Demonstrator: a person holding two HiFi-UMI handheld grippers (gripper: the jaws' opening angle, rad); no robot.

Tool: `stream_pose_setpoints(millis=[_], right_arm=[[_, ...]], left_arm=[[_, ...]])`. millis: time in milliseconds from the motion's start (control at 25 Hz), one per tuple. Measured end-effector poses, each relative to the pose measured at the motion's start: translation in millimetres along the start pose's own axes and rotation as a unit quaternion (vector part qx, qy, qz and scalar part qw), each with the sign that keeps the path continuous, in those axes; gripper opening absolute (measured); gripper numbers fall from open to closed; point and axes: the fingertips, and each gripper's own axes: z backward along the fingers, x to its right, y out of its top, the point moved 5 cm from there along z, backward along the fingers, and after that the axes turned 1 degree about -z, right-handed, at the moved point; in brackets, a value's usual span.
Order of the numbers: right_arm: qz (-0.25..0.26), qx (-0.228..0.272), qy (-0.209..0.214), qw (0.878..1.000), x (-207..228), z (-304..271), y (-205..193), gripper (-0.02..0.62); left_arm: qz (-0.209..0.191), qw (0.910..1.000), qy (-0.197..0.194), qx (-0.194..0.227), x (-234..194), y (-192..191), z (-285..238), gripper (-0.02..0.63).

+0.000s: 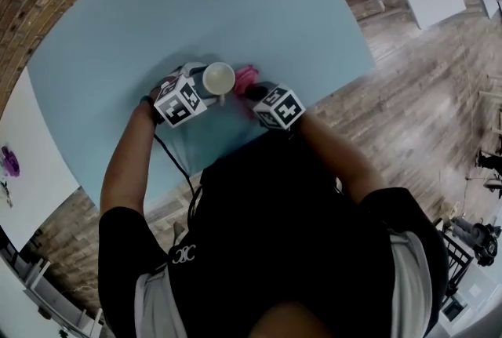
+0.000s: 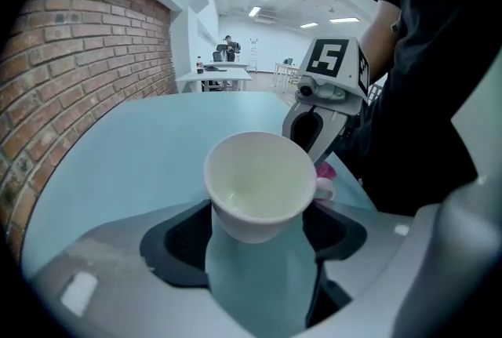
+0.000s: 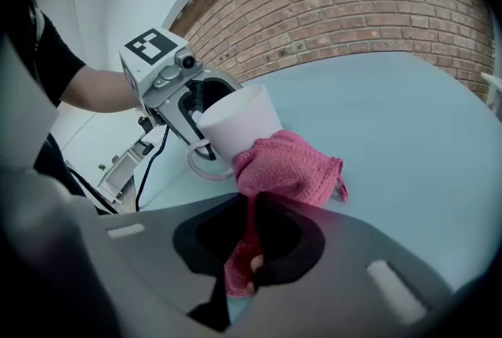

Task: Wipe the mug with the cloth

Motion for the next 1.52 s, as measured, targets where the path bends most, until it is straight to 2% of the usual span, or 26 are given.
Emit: stream_pose_setpoints(millis=[120, 320, 480, 640, 800, 1040, 1360, 1520], right_arm=[[0.0, 0.0, -0.003, 1.0, 0, 0, -1, 0.038], [0.015, -0.005, -0.007, 1.0, 1, 1, -3, 0.038], [0.074, -0.027, -0.03, 0.996, -8, 3, 1, 0.038], [0.14, -0.041, -0.036, 0.989, -17, 2, 5, 0.038], [0.18, -0.018, -0.015, 0.983, -29, 13, 14, 0.038], [0.233, 0.0, -0.009, 0.973, -37, 34, 25, 0.038], [0.258, -0.059, -0.013, 0.964, -11, 5, 7, 0.037], [0.266, -0.061, -0.002, 0.962, -7, -5, 6, 0.038]], left_arm=[[0.006, 1.0, -0.004, 0.003, 2, 0, -1, 0.374], [0.033, 0.9992, 0.018, 0.011, 9, 2, -5, 0.371], [0.068, 0.9972, 0.026, 0.019, 17, 1, -10, 0.37], [0.083, 0.9955, 0.042, 0.018, 17, 1, -10, 0.37], [0.101, 0.9934, 0.053, 0.007, 19, 1, -11, 0.37], [0.134, 0.9881, 0.075, 0.01, 23, 4, -15, 0.37], [0.177, 0.9781, 0.108, 0.014, 26, 6, -17, 0.37], [0.196, 0.9725, 0.123, 0.02, 25, 0, -16, 0.368]])
